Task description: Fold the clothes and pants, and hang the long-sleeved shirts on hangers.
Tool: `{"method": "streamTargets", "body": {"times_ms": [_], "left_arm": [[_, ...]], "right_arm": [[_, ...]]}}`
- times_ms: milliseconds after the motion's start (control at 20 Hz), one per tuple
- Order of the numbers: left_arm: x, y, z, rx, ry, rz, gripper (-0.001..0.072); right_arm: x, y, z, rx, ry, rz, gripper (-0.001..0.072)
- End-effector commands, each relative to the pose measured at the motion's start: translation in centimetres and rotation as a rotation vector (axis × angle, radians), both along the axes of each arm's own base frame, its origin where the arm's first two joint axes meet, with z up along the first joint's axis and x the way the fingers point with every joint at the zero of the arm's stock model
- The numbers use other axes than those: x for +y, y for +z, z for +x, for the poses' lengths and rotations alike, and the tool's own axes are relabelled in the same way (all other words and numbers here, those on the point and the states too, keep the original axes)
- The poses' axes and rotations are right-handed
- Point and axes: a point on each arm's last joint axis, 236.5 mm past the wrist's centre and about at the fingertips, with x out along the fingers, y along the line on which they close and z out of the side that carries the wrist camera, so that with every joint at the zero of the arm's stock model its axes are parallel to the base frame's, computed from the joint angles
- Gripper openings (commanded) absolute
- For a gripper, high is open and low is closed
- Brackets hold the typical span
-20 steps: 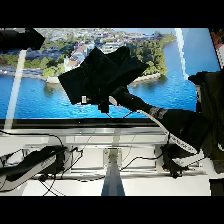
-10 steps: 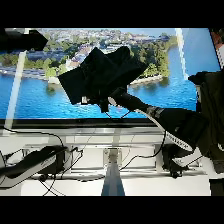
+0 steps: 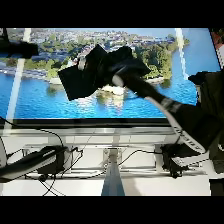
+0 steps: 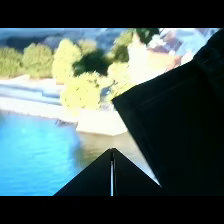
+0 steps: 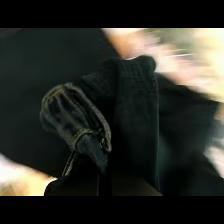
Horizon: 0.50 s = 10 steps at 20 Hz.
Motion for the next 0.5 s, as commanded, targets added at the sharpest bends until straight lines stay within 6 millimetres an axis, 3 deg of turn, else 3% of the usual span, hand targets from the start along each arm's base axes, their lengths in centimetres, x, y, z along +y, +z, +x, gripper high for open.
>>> {"method": "streamTargets", "body": {"times_ms": [0, 50, 150, 200, 250, 300, 450], "left_arm": [[2.6, -6.4, -3.8, 0.233, 0.115, -0.208, 0.0021], [1.5, -8.2, -4.5, 0.268, 0.149, -0.374, 0.0023], [0.4, -11.7, -5.6, 0.33, 0.232, -0.596, 0.0042], [-0.1, -13.6, -6.5, 0.381, 0.262, -0.662, 0.0193], [-0.9, -15.7, -7.3, 0.44, 0.284, -0.714, 0.046], [-1.8, -17.6, -8.0, 0.499, 0.295, -0.758, 0.0587], [-6.1, -20.6, -8.1, 0.563, 0.152, -0.852, 0.0581]], "right_arm": [[-7.0, 9.2, 4.0, 0.072, -0.319, 0.332, 0.0022], [-8.7, 9.7, 4.2, 0.085, -0.35, 0.334, 0.0023], [-10.3, 8.6, 3.9, 0.135, -0.377, 0.289, 0.0023], [-10.6, 7.9, 3.7, 0.157, -0.382, 0.269, 0.0023], [-10.8, 7.5, 3.6, 0.163, -0.384, 0.252, 0.0023], [-10.8, 7.4, 3.5, 0.165, -0.383, 0.251, 0.0023], [-10.8, 7.7, 3.8, 0.149, -0.383, 0.257, 0.0023]]}}
